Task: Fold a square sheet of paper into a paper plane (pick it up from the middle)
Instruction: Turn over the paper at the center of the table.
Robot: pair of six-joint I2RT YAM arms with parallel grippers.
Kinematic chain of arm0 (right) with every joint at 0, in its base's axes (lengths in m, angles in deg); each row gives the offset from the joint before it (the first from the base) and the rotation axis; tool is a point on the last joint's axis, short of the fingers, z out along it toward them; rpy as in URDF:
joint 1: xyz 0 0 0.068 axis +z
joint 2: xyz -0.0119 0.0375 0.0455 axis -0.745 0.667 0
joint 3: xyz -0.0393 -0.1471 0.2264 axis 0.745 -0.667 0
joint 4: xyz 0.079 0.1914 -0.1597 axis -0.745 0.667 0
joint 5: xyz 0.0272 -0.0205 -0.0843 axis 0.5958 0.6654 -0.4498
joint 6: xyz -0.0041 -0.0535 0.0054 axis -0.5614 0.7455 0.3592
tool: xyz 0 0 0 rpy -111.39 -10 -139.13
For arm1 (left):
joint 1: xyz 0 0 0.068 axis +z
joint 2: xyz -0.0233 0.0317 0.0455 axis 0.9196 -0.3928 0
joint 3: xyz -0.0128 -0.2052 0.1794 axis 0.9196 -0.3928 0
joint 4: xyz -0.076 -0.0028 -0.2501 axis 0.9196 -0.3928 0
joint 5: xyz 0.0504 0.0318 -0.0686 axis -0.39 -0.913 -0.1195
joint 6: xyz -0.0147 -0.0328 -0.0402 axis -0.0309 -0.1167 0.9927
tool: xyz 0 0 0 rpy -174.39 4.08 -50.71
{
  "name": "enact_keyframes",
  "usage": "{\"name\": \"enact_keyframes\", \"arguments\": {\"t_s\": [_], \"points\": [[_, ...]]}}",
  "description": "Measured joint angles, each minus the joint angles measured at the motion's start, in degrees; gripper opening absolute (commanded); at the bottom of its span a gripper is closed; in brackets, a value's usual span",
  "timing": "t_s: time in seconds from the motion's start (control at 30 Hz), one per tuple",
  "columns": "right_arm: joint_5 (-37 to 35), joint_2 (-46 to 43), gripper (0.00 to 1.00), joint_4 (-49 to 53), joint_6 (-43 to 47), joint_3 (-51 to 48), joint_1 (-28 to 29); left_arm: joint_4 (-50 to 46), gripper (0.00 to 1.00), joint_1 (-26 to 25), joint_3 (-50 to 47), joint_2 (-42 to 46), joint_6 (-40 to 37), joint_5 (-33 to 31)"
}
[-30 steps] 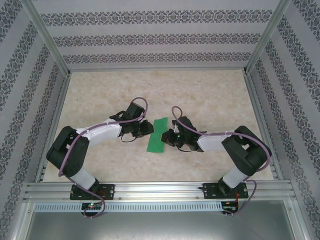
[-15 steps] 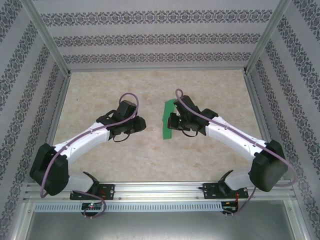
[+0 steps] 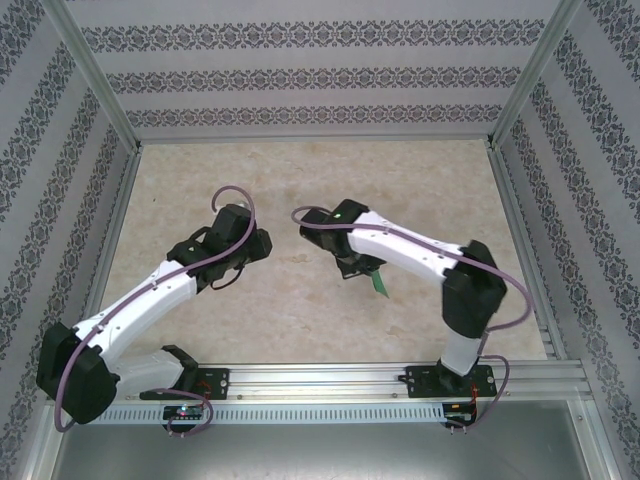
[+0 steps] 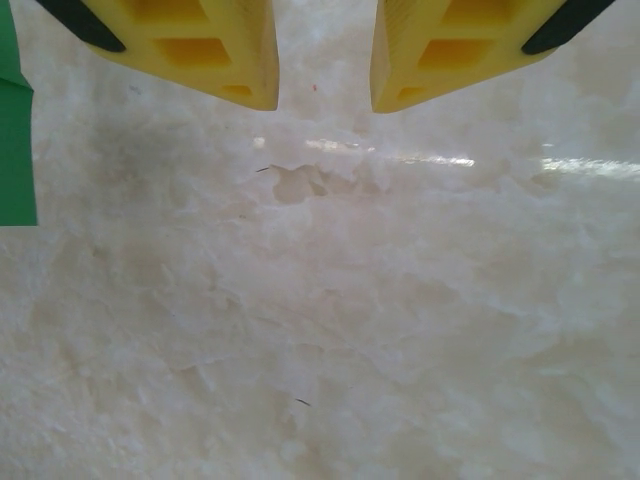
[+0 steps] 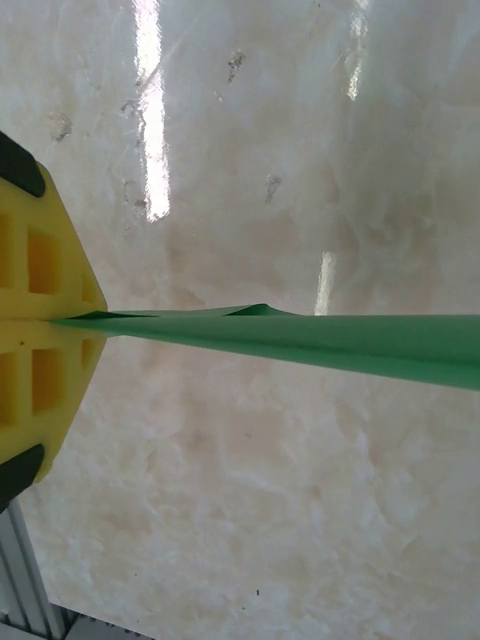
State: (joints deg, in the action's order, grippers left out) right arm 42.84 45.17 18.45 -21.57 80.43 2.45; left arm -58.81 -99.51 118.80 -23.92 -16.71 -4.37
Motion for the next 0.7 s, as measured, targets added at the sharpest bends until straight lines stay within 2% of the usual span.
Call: {"name": "enact_keyframes", "arguments": {"t_s": [0.27,0.33,0.4,0.5,0.63,0.7], "points": [[9.5,16.9,0.19,-5.3,0.9,12.0,3.0,-1.8,0.31,3.3,-3.1,7.7,0.5,-3.5],[13.3,18.3,0.27,-8.7,1.3,12.5,3.4,-2.1,0.33,4.1,-3.5,9.0,0.7,-3.9],[17.5,18.3,0.3,-12.2,1.8,12.3,3.4,-2.4,0.33,4.6,-3.8,9.7,0.7,-4.0],[23.7,14.4,0.35,-21.8,1.6,7.4,2.7,-3.2,0.34,5.0,-3.8,10.0,0.7,-3.9],[30.0,0.9,0.5,-35.5,-0.5,-8.1,-0.8,-3.1,0.39,5.2,-4.0,9.4,0.6,-1.8],[32.0,-6.4,0.49,-40.4,-1.6,-14.8,-3.9,-2.2,0.39,5.3,-4.0,7.8,0.6,0.5]]}}
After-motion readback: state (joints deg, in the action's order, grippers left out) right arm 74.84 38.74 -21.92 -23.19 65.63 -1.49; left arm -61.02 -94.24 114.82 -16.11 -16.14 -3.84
